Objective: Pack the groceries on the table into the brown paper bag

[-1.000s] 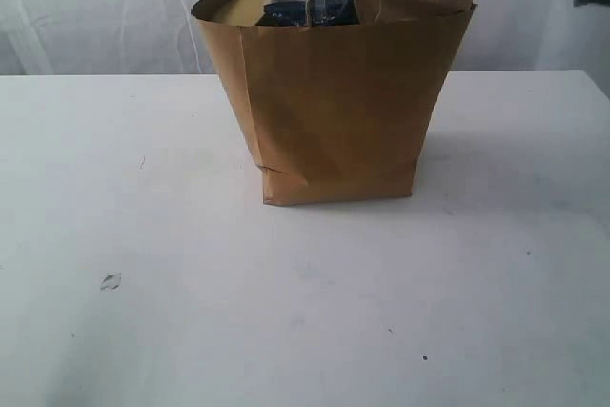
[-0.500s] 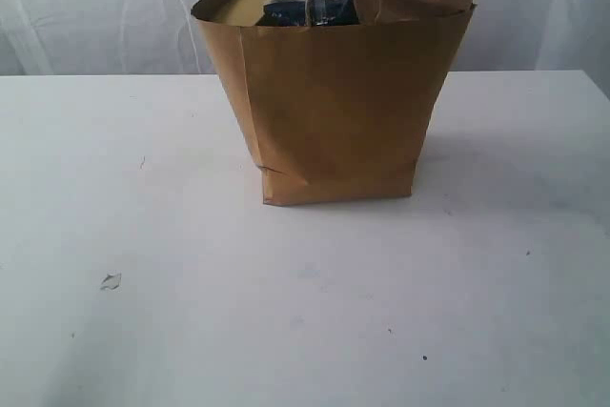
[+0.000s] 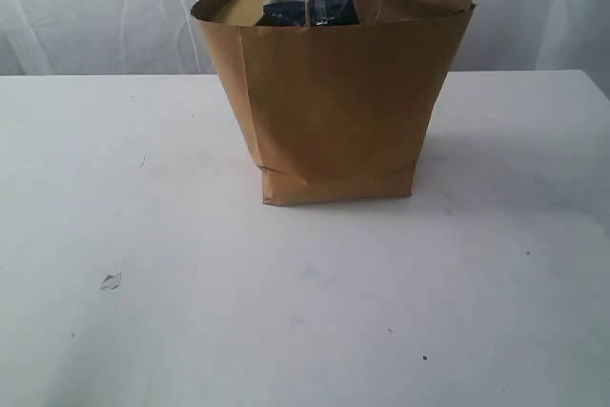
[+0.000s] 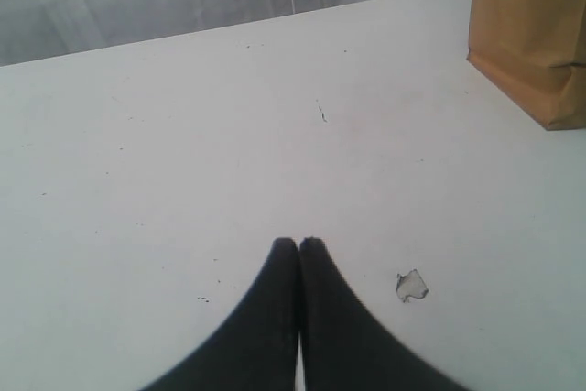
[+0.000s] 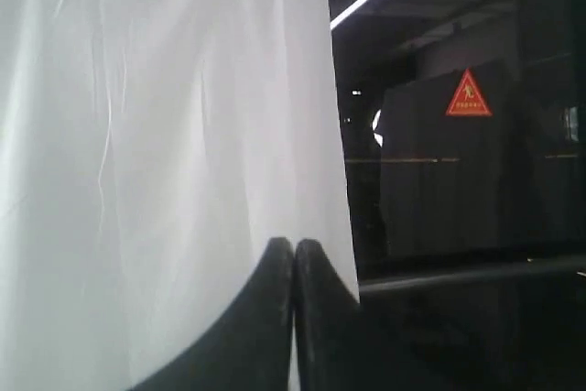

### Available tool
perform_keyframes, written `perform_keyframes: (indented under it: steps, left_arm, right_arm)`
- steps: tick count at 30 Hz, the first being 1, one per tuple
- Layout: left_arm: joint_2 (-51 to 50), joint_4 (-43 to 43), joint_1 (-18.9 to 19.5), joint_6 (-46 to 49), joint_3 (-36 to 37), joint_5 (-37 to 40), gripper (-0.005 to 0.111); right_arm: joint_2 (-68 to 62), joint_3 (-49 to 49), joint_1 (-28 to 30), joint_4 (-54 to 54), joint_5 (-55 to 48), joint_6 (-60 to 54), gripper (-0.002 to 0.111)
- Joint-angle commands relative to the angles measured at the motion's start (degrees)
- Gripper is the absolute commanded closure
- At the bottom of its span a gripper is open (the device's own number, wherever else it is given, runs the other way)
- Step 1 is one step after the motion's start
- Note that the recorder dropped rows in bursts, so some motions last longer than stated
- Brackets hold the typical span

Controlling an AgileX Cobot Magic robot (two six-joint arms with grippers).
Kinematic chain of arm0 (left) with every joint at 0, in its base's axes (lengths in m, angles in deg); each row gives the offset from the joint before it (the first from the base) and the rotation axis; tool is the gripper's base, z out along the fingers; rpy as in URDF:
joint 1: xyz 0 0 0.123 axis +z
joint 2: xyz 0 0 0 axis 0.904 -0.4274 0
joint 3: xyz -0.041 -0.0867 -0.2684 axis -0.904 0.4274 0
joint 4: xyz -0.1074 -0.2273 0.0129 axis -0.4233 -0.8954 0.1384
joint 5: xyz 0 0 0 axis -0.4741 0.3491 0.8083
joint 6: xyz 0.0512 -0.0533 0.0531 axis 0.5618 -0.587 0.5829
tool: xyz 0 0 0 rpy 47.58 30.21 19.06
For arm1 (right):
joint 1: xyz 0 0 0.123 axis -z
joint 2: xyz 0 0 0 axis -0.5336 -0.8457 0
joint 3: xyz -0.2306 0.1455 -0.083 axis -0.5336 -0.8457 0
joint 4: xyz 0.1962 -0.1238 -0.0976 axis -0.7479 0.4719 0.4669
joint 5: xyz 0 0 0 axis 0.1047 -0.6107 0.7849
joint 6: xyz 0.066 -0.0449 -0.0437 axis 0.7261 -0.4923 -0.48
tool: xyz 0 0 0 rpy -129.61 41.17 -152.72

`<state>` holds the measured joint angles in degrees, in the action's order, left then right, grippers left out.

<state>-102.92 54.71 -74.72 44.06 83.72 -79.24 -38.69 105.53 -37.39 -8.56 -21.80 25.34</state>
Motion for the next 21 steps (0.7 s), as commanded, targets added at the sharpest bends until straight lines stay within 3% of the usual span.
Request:
perform_keyframes:
  steps: [1, 3, 5, 11, 18, 21]
  left_arm:
    - [0.4, 0.0, -0.4, 0.0, 0.4, -0.2, 0.107]
    - [0.4, 0.0, -0.4, 0.0, 0.4, -0.2, 0.107]
    - [0.4, 0.0, -0.4, 0.0, 0.4, -0.2, 0.107]
    - [0.4, 0.0, -0.4, 0.0, 0.4, -0.2, 0.107]
    - [0.4, 0.0, -0.4, 0.0, 0.4, -0.2, 0.107]
    - [0.4, 0.0, -0.4, 0.0, 0.4, -0.2, 0.107]
  right_arm:
    - [5.5, -3.8, -0.4, -1.7, 5.8, -0.2, 0.108]
    - [6.4, -6.6, -0.7, -4.3, 7.5, -0.8, 0.108]
    - [6.7, -8.5, -0.7, -14.9, 7.3, -7.2, 0.108]
    - [4.3, -13.5, -0.4, -44.2, 9.3, -48.3, 0.108]
    - [2.7, -30.3, 6.2, -62.1, 32.4, -51.5, 0.108]
    - [2.7, -38.0, 10.2, -64.7, 36.7, -52.6, 0.108]
